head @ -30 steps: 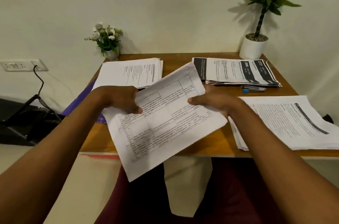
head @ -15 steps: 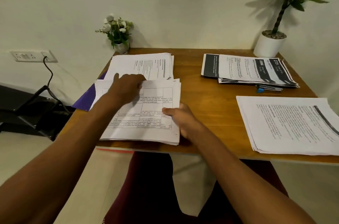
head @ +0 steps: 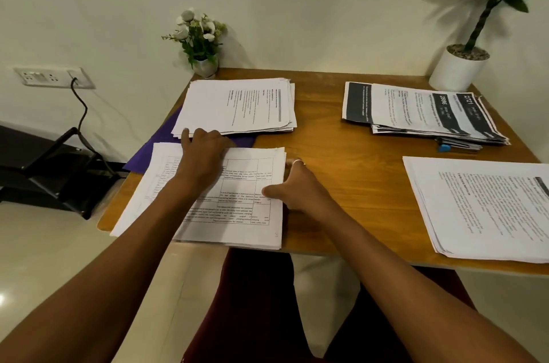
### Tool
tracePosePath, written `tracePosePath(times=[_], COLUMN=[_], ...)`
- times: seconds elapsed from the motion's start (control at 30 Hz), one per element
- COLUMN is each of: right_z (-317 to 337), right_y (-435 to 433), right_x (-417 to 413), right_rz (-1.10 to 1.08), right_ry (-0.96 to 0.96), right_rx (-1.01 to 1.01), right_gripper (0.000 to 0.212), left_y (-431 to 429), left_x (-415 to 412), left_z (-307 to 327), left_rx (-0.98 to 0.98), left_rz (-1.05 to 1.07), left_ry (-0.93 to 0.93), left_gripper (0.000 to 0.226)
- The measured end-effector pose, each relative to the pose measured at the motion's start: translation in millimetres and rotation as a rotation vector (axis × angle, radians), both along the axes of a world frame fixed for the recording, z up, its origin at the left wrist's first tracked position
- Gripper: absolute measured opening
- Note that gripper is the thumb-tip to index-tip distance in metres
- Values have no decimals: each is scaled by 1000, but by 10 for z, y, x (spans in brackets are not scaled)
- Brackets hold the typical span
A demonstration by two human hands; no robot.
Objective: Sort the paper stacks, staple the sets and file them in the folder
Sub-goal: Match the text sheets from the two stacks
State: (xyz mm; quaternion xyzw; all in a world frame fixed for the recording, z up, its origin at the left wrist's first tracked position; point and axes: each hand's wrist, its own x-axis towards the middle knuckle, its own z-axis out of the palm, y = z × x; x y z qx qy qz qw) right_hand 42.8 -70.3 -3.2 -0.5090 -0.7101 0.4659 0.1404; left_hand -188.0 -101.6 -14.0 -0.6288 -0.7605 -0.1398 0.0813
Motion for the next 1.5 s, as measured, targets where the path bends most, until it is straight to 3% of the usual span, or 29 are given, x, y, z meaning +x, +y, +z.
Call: tracePosePath(times=[0.13,0.33,0.43,0.53,0.6,0.67,0.8,0.87,1.07,1.2,1.3,1.4,1.5], right_z=[-90,-193,-234,-241,-264,-297,-320,-316,-294,-234,-148,60,409], right_y=[38,227,369,458,459,458,469,466,444,434,401,312,215], right_x=[-15,74,88,111,126,134,129,123,140,175,237,323,404], right_rz=[21,-135,-245,-318,-337,-357,-371,-376,-387,-344,-335,-275,-176], right_ry=[-133,152,299,359,384,407,415,407,457,562,588,598,572], right_rx=[242,464,400,351,324,306,296,305,359,312,319,447,528], right_gripper=[92,27,9,7,8,9,11,12,11,20,42,77,106], left_y=[8,411,787,1141,1317,1445,1561,1543,1437,1307,1143,829,564], left_x=[38,241,306,337,327,320,317,316,283,407,665,1000,1438], left_z=[-41,167,189,204,200,213,279,285,444,897,1349,1609,1639], left_rx=[25,81,-62,-259,-335,-379,-417,-415,-216,91,230,391,489], left_rz=[17,-23,-29,-7,-6,-17,-75,-94,6,9,1,-41,-79], left_ry=[-14,-158,-155,-185,-190,-124,98,148,19,15,75,-185,-549], left_gripper=[49,37,67,97,105,102,61,52,38,32,37,52,29])
